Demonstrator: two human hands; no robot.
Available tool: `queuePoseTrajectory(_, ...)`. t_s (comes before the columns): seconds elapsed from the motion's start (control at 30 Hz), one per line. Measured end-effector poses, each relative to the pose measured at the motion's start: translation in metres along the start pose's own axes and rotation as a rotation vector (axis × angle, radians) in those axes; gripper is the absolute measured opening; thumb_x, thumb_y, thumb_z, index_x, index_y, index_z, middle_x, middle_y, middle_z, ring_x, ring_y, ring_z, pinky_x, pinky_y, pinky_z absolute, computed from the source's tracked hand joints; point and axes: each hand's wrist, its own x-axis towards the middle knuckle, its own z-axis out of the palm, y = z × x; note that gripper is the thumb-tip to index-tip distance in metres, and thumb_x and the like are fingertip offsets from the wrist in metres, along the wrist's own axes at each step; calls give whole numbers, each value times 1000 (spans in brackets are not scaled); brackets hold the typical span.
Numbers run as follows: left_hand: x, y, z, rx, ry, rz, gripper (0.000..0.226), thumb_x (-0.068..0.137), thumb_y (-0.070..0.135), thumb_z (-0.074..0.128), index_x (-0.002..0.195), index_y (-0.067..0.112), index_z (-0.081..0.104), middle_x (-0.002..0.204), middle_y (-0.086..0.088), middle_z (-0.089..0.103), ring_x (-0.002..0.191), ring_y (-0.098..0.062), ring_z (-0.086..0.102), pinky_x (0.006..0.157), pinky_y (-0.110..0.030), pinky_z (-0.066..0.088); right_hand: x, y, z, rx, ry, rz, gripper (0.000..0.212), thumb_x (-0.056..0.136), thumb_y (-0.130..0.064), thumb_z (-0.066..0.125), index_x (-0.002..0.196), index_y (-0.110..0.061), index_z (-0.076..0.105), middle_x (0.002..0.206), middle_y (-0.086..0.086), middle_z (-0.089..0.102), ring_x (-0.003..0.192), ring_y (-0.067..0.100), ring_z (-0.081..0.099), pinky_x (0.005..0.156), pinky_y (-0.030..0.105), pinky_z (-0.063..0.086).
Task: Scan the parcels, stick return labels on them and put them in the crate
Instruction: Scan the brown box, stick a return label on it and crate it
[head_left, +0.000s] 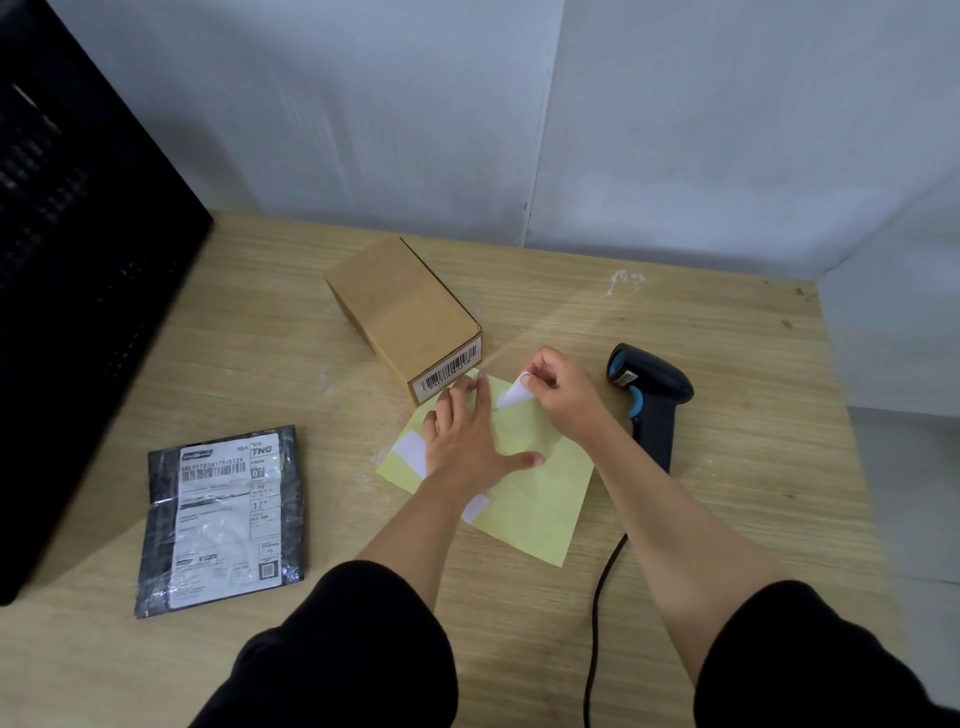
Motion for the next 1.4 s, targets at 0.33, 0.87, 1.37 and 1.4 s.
queuePoseTrajectory(0.33,0,0,1,3,10,3,130,53,88,53,149,26,-9,149,2,4,136,-22,9,108,-37,16,1,1,7,-10,101,-16,7,96,-14,47,89,-16,48,68,-9,47,59,7,40,54,24,31)
queuePoseTrajectory(0.87,-1,0,-2,-33,-10,-2,130,52,87,56,149,27,-7,147,4,3,137,-22,7,110,-37,14,-1,-3,13,134,245,-27,5,98,-11,42,94,-10,46,77,-1,48,72,18,46,70,33,39)
queuePoseTrajectory(1.37,-11,18,-43,-273,1,-16,44,97,33,42,134,10,48,141,-10,39,125,-24,40,100,-37,35,-27,-22,-24,223,226,-121,15,94,-19,58,87,-8,64,63,7,42,58,15,37,56,25,31)
queuePoseTrajectory(1.4,-12,22,-51,-491,34,-70,36,99,25,39,121,4,58,127,-13,54,108,-25,52,89,-36,42,-30,-25,-26,234,220,-114,14,93,-18,59,88,-6,64,65,8,47,60,16,42,57,26,33)
